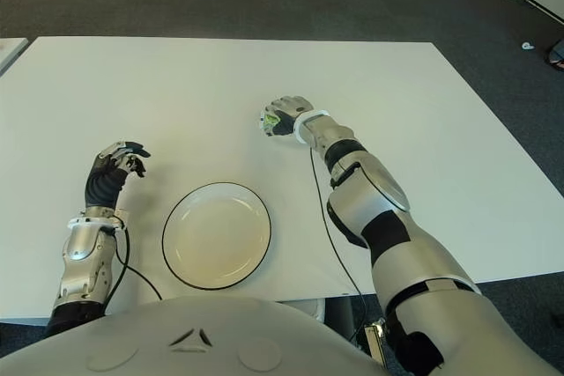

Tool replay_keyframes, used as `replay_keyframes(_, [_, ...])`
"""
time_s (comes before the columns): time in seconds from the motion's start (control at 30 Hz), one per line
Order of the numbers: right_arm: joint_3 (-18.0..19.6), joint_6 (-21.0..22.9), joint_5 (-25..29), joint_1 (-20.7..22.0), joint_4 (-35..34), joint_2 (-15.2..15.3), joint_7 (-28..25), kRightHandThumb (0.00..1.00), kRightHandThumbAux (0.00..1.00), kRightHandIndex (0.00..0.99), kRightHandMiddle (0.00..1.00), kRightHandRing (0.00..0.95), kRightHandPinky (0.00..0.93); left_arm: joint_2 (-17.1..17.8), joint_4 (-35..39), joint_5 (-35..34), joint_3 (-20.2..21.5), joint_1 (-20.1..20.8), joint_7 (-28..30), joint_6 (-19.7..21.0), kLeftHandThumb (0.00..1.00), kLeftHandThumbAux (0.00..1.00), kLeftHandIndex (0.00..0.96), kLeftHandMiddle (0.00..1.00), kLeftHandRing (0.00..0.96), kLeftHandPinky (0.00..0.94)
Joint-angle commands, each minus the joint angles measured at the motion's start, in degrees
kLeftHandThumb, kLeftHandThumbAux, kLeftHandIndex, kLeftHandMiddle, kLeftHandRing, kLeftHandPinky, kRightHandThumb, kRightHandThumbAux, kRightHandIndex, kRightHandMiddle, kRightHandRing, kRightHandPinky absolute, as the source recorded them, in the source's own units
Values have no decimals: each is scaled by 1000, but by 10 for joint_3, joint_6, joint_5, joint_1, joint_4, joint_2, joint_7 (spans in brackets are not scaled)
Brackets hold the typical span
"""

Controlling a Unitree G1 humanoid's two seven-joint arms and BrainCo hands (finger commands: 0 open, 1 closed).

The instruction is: Put the toothpaste on the table into the plate.

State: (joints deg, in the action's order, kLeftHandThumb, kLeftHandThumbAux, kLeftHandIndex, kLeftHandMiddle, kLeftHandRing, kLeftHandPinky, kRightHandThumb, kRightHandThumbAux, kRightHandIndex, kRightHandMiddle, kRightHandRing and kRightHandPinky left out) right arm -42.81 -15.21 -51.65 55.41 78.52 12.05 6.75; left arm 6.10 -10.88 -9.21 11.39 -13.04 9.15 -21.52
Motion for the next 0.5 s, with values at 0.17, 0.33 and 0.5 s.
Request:
replay_keyframes(0.17, [9, 19, 9, -12, 6, -10, -4, 381, 276, 0, 0, 0, 0, 2, 16, -1, 6, -16, -1, 9, 837, 673, 429, 500, 662, 659])
replay_keyframes(0.33, [13, 21, 10, -12, 5, -13, -8, 372, 282, 0, 0, 0, 0, 0, 20, -3, 8, -19, 0, 10, 838, 673, 431, 497, 661, 652])
replay_keyframes(0.5, [16, 22, 11, -12, 5, -15, -12, 359, 288, 0, 0, 0, 0, -3, 20, -4, 9, -21, 1, 6, 837, 673, 431, 495, 654, 641])
